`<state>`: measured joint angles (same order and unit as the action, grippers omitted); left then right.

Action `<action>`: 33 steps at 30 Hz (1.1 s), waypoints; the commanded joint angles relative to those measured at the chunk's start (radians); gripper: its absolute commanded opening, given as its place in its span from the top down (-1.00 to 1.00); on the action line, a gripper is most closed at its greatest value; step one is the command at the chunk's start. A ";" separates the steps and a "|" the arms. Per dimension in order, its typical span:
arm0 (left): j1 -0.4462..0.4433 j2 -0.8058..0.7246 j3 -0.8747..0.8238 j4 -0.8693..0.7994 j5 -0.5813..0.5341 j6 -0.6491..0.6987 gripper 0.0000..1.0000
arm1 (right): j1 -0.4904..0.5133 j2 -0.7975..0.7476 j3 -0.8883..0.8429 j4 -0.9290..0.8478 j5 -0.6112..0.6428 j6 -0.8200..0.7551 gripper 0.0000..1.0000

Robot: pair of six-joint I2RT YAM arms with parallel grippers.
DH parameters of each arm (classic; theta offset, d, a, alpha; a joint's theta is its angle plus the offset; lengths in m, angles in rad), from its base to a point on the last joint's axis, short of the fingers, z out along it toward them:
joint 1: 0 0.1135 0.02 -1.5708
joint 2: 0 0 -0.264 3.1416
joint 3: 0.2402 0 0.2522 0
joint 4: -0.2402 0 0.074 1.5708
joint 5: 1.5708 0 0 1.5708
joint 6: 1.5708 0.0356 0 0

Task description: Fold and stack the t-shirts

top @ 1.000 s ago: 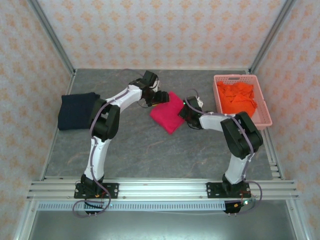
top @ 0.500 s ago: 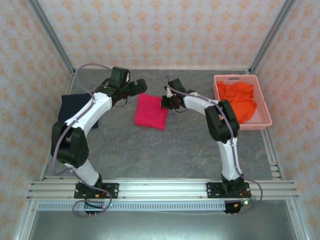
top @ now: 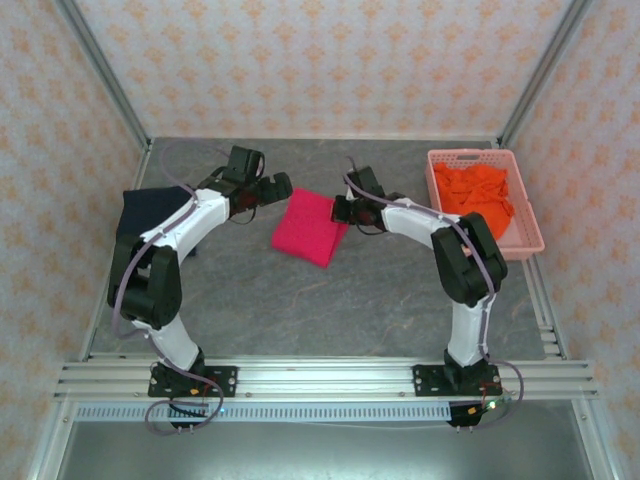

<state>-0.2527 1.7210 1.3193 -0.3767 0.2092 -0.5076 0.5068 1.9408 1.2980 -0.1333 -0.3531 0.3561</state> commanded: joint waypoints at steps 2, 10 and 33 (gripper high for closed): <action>0.010 0.037 0.024 0.012 0.040 -0.016 -1.00 | -0.007 0.064 -0.008 0.013 0.078 0.107 1.00; 0.011 0.006 -0.001 -0.009 -0.001 -0.011 -1.00 | -0.007 0.195 0.140 -0.058 0.008 0.069 0.87; 0.039 -0.258 -0.277 -0.117 -0.123 -0.071 -1.00 | 0.033 -0.024 0.021 0.131 0.011 0.181 -0.43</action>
<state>-0.2199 1.5211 1.0790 -0.4732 0.1394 -0.5259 0.5529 1.9675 1.3834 -0.0715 -0.3634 0.5030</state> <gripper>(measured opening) 0.999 0.714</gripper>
